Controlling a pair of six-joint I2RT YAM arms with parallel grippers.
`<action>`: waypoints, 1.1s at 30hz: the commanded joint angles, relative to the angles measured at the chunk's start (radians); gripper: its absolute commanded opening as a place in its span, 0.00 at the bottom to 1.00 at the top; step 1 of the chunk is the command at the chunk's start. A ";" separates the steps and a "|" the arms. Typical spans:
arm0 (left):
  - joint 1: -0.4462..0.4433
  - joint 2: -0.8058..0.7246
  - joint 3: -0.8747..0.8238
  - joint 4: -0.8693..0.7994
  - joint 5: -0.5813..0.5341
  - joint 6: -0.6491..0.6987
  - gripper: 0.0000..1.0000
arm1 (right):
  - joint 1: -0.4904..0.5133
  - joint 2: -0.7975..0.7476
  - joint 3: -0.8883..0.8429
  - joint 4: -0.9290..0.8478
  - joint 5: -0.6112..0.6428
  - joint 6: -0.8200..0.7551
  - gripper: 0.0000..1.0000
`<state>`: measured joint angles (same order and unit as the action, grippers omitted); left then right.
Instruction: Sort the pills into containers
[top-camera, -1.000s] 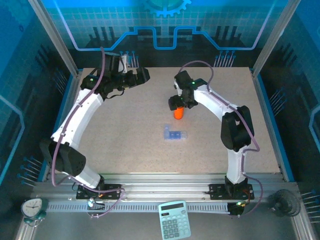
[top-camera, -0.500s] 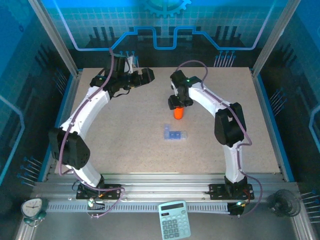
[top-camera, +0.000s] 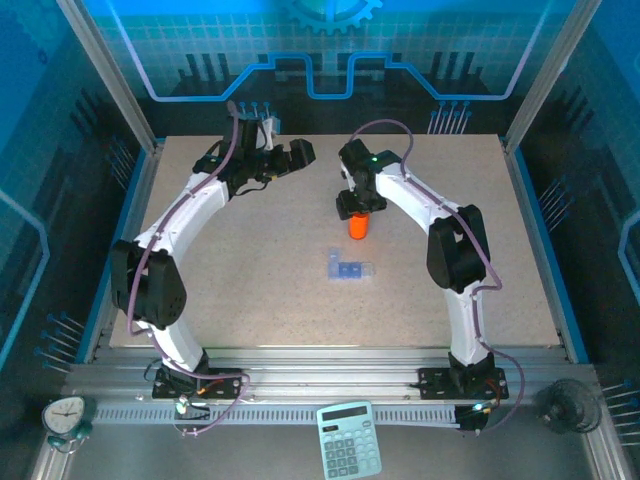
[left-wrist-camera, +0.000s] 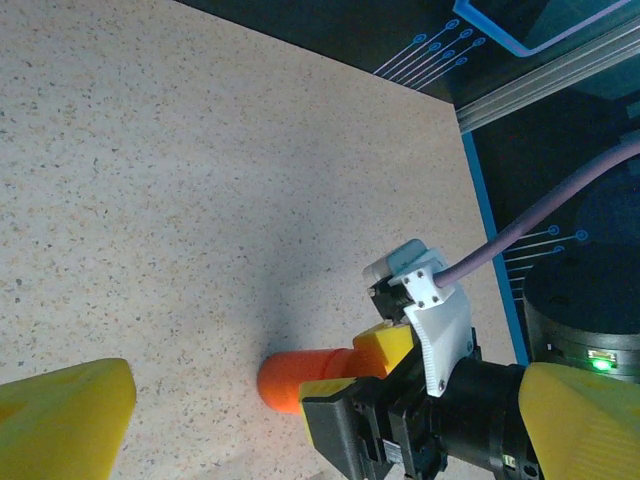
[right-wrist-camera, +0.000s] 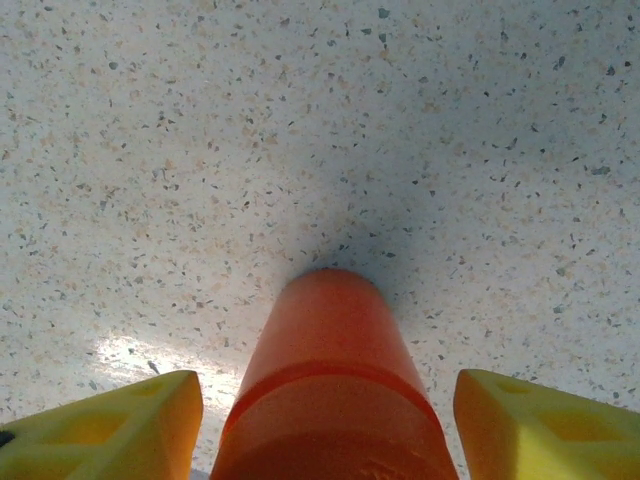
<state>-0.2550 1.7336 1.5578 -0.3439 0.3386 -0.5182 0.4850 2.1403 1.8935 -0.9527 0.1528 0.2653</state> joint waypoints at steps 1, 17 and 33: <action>0.008 -0.026 -0.030 0.038 0.012 -0.006 0.99 | 0.008 0.010 0.009 -0.016 -0.023 -0.012 0.73; 0.008 -0.102 -0.076 0.004 -0.036 0.017 0.99 | -0.006 -0.042 -0.122 0.059 -0.059 -0.006 0.69; 0.008 -0.113 -0.099 0.006 -0.038 0.028 0.99 | -0.026 -0.082 -0.119 0.055 -0.069 -0.004 0.70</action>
<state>-0.2550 1.6497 1.4685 -0.3347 0.3073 -0.5167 0.4698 2.0865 1.7725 -0.8963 0.0994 0.2607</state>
